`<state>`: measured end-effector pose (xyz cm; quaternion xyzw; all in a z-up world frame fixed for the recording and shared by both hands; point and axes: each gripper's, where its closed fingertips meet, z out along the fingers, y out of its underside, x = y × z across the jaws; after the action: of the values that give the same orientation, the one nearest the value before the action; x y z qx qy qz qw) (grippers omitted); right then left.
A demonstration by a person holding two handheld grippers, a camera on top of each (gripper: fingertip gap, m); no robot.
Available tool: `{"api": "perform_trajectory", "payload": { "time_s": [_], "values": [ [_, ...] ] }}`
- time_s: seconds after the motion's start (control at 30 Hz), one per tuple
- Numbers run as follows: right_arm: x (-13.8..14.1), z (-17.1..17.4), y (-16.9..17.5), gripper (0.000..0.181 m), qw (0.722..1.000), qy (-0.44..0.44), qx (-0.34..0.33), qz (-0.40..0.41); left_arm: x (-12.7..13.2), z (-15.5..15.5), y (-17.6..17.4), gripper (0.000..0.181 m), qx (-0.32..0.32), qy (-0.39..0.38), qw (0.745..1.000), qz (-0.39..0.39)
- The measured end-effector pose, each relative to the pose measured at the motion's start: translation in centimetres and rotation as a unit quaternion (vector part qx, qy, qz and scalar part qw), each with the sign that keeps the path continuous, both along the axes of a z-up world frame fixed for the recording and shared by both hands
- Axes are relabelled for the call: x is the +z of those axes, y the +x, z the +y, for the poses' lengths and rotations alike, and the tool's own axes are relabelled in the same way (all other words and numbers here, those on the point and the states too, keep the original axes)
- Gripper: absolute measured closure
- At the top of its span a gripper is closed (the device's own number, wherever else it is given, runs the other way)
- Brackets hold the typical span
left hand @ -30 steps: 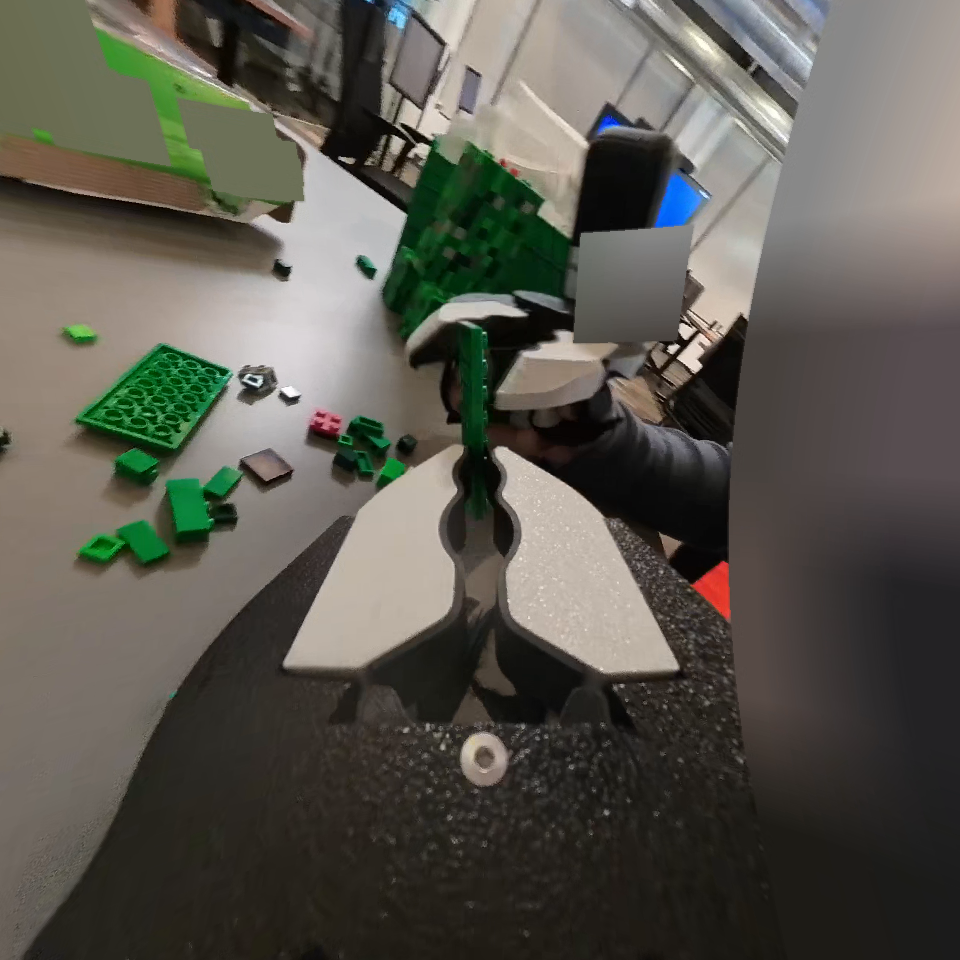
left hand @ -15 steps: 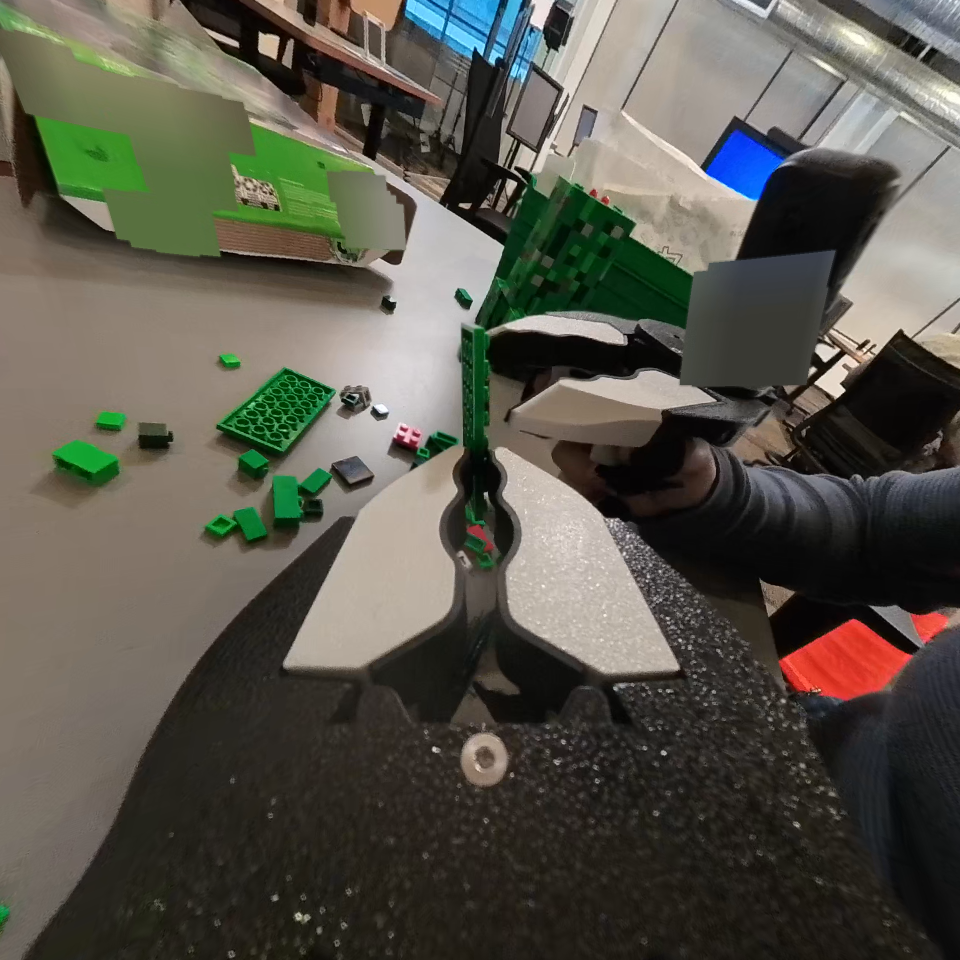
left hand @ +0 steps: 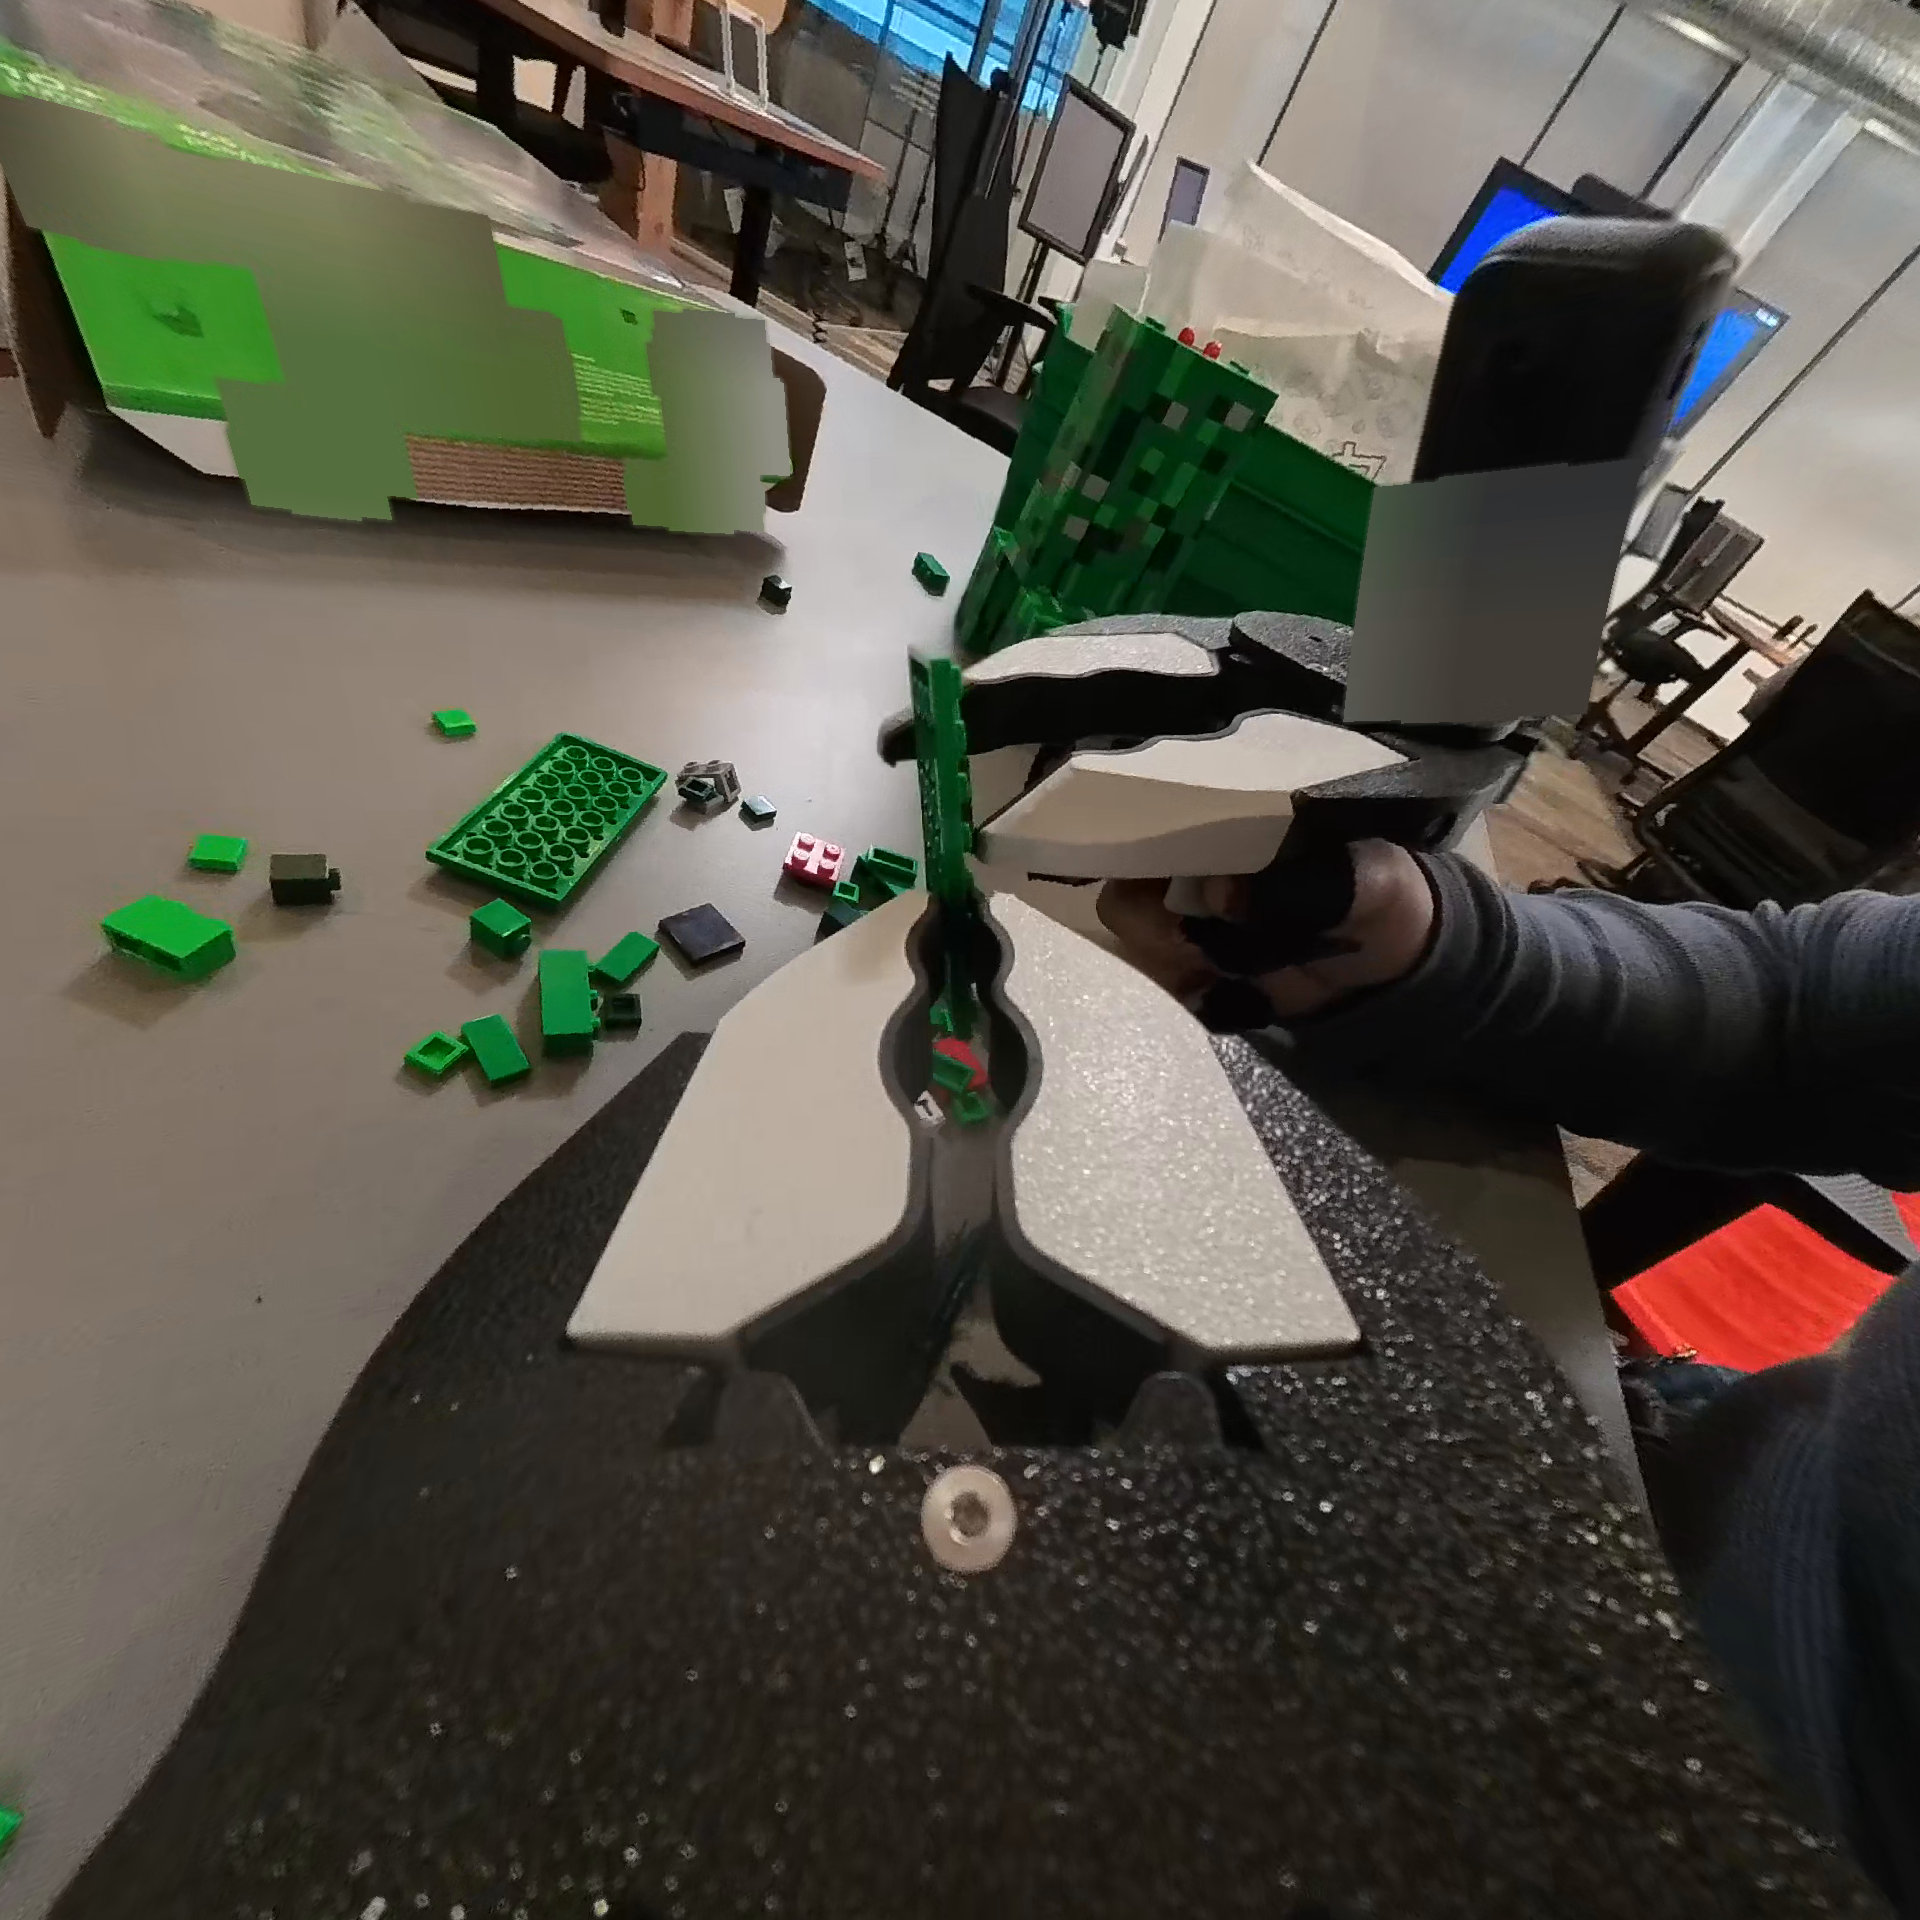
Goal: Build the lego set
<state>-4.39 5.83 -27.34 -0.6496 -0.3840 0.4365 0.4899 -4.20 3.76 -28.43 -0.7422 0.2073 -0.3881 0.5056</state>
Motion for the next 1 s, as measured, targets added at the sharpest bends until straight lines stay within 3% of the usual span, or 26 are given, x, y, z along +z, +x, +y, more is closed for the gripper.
{"api": "perform_trajectory", "payload": {
  "time_s": [0.5,0.73,1.0],
  "values": [
    [0.5,-1.0,-0.5,0.154,0.995,-0.069,0.056,0.054,0.3,-0.3,0.4,0.177,-0.005,0.016,1.0,0.008],
    [0.8,-0.7,-0.3,0.158,0.994,-0.076,0.049,0.069,0.4,-0.3,0.4,0.177,-0.002,0.026,1.0,0.016],
    [1.3,-1.1,-0.3,0.156,0.998,-0.015,0.036,0.052,0.6,-0.3,0.1,0.176,0.033,0.13,0.975,0.176]
  ]
}}
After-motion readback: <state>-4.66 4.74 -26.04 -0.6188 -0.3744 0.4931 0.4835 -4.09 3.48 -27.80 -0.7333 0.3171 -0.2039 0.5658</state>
